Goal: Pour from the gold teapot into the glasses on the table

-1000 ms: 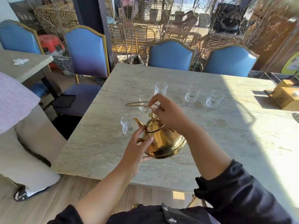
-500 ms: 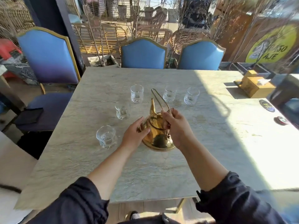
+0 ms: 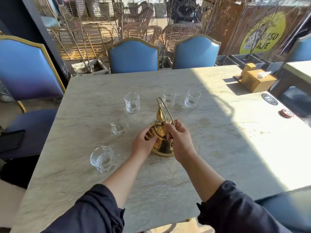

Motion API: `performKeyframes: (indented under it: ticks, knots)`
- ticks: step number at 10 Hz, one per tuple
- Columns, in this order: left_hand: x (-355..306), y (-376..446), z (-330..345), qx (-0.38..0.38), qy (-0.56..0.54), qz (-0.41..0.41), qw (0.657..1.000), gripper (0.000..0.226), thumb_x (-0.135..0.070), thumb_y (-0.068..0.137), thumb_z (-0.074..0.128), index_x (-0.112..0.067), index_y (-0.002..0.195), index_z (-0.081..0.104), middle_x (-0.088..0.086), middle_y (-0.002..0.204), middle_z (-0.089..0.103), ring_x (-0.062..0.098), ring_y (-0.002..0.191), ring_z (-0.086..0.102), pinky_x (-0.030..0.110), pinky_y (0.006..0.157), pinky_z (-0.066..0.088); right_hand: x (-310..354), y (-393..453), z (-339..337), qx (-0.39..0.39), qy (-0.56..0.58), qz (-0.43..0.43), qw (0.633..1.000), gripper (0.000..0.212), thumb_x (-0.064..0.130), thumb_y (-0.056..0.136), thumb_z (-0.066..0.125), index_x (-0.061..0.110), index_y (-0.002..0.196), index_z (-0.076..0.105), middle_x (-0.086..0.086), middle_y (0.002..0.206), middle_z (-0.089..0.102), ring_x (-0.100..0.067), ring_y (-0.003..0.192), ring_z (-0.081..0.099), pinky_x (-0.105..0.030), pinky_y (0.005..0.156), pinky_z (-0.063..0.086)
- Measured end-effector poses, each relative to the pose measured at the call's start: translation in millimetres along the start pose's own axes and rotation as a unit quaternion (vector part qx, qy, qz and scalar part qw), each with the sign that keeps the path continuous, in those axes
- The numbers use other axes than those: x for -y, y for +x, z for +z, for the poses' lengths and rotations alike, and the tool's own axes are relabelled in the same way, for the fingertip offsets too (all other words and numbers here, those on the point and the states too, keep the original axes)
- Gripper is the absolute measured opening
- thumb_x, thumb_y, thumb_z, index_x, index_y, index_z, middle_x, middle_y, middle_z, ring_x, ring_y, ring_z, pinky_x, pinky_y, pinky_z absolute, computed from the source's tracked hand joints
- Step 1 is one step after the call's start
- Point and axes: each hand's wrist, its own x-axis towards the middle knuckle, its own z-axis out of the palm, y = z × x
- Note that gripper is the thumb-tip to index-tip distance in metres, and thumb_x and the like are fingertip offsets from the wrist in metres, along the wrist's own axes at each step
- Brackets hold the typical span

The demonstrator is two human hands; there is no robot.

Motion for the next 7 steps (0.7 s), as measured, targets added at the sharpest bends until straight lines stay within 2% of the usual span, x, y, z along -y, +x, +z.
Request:
performKeyframes:
  ticks: [1,2,3,4,5,6,7]
  knots:
    - [3.7,2.5,0.7,0.002,-0.005,0.0,1.0,0.055,-0.029,0.092,0.065,-0.029,0.145,0.05,-0.001,0.136,0.063,0.023,0.121,0.06,0.044,0.102,0.05,-5.3,2.1,-0.1,-0.005,-0.017,-0.008,1.0,0.027,0.023,0.086,0.068,0.02,0.066,0.049,0.0,0.056,0.043,-0.012,0.051,0.038,-0.024,0.055,0.037]
    - [3.0,1.8,0.5,0.011,0.0,0.002,1.0,0.058,-0.028,0.093,0.064,-0.028,0.148,0.047,-0.001,0.138,0.061,0.023,0.123,0.058,0.046,0.104,0.048,-7.3,2.6,-1.5,-0.007,-0.032,-0.015,0.999,0.024,0.027,0.086,0.067,0.017,0.072,0.05,0.0,0.058,0.046,-0.012,0.053,0.04,-0.024,0.056,0.039]
    - [2.0,0.4,0.9,0.018,0.012,0.003,1.0,0.061,-0.028,0.093,0.064,-0.028,0.151,0.043,0.0,0.13,0.062,0.022,0.115,0.061,0.043,0.099,0.051,-7.8,1.4,-1.2,-0.027,-0.08,-0.009,0.996,0.023,0.033,0.086,0.066,0.018,0.075,0.054,-0.002,0.064,0.054,-0.011,0.056,0.047,-0.024,0.058,0.043]
    - [-0.6,-6.9,-0.5,0.021,0.011,0.008,1.0,0.058,-0.027,0.095,0.062,-0.025,0.15,0.042,-0.008,0.112,0.058,0.006,0.089,0.057,0.024,0.072,0.048,-7.2,-2.2,-2.0,-0.05,-0.172,-0.024,0.984,0.024,0.041,0.084,0.063,0.019,0.078,0.055,0.0,0.073,0.06,-0.012,0.065,0.053,-0.034,0.064,0.046]
    - [1.8,-20.6,-2.8,0.017,-0.011,0.016,1.0,0.051,-0.026,0.096,0.062,-0.023,0.145,0.047,-0.005,0.125,0.061,0.006,0.089,0.056,0.023,0.075,0.048,-1.2,-12.8,-5.7,-0.041,-0.252,-0.022,0.967,0.018,0.035,0.087,0.063,0.021,0.096,0.054,0.005,0.085,0.062,-0.013,0.075,0.057,-0.031,0.069,0.047]
    - [3.1,-47.2,-8.6,0.008,-0.024,0.026,0.999,0.043,-0.028,0.096,0.062,-0.023,0.138,0.054,0.004,0.133,0.062,0.006,0.077,0.056,0.029,0.071,0.052,10.9,-25.5,-14.0,0.0,-0.27,0.036,0.962,0.034,0.028,0.091,0.06,0.019,0.122,0.048,0.003,0.104,0.065,-0.012,0.081,0.06,-0.024,0.063,0.048]
    - [1.3,-74.1,-15.7,-0.016,-0.023,0.046,0.999,0.036,-0.03,0.096,0.062,-0.023,0.131,0.059,0.001,0.129,0.061,0.007,0.079,0.058,0.035,0.078,0.055,31.4,-47.8,-23.3,0.03,-0.337,0.04,0.94,0.042,0.028,0.092,0.059,0.021,0.131,0.044,0.0,0.11,0.064,-0.013,0.076,0.06,-0.029,0.066,0.051]
